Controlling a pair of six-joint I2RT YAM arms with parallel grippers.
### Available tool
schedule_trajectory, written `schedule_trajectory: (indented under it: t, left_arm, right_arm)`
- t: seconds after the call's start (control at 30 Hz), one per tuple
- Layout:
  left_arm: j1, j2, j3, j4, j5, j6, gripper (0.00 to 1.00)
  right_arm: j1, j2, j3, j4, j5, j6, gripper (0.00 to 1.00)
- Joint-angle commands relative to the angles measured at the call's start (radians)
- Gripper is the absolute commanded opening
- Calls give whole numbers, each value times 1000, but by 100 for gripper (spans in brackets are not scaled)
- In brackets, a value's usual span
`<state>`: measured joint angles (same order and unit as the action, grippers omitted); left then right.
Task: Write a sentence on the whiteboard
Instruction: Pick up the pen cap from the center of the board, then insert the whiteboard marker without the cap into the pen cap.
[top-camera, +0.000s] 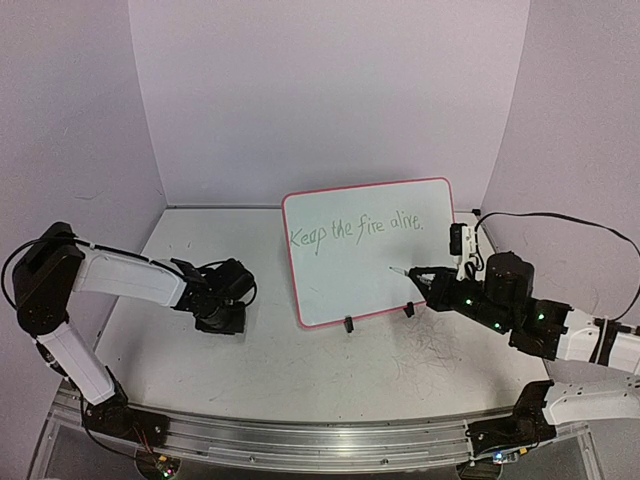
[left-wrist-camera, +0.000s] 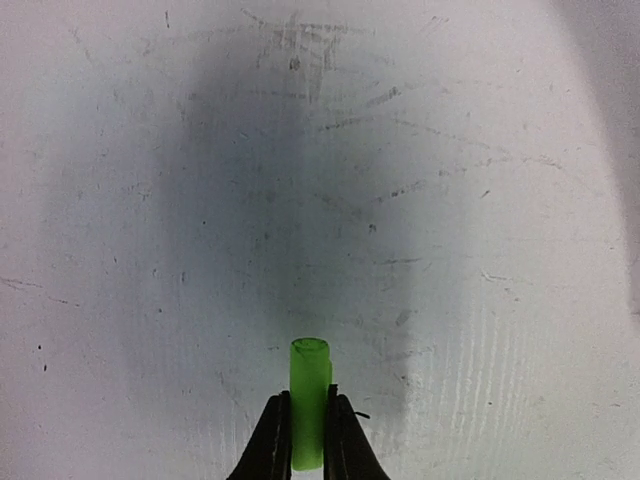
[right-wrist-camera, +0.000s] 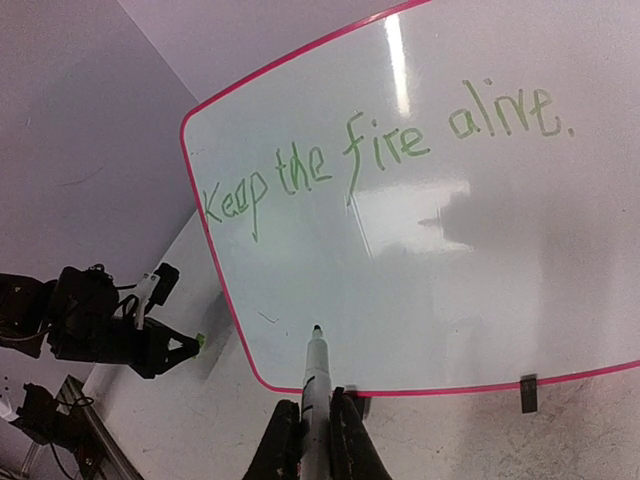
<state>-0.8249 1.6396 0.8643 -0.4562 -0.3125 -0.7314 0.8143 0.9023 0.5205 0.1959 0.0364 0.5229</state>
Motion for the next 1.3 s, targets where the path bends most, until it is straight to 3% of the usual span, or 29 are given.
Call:
schedule_trajectory:
  t: [0.0,0.27,0.47,0.63,0.83,1.03,1.27]
  left_arm:
    - [-4,-136,-10,-13,10,18,0]
    - [-30,-469,-37,54,152,167,0]
    - [-143,-678,-26,139,350,421,0]
    - [-194,-609,42,145,430,683,0]
    - [-242,-477,123,147,407,951,0]
    - [-320,-424,108,179,298,1078,0]
    - [-351,-427,63,232,249,1106,0]
  right_arm:
    - [6,13,10,48,-10,12,0]
    - [6,49,83,-34,-74,-31,0]
    - [6,84,145,-53,-240,-51,0]
    - [5,148,216,-33,-443,-65,0]
    - [7,237,290,-13,-654,-25,0]
    - [17,319,346,-7,-770,-7,0]
    - [24,389,381,-4,-830,-18,0]
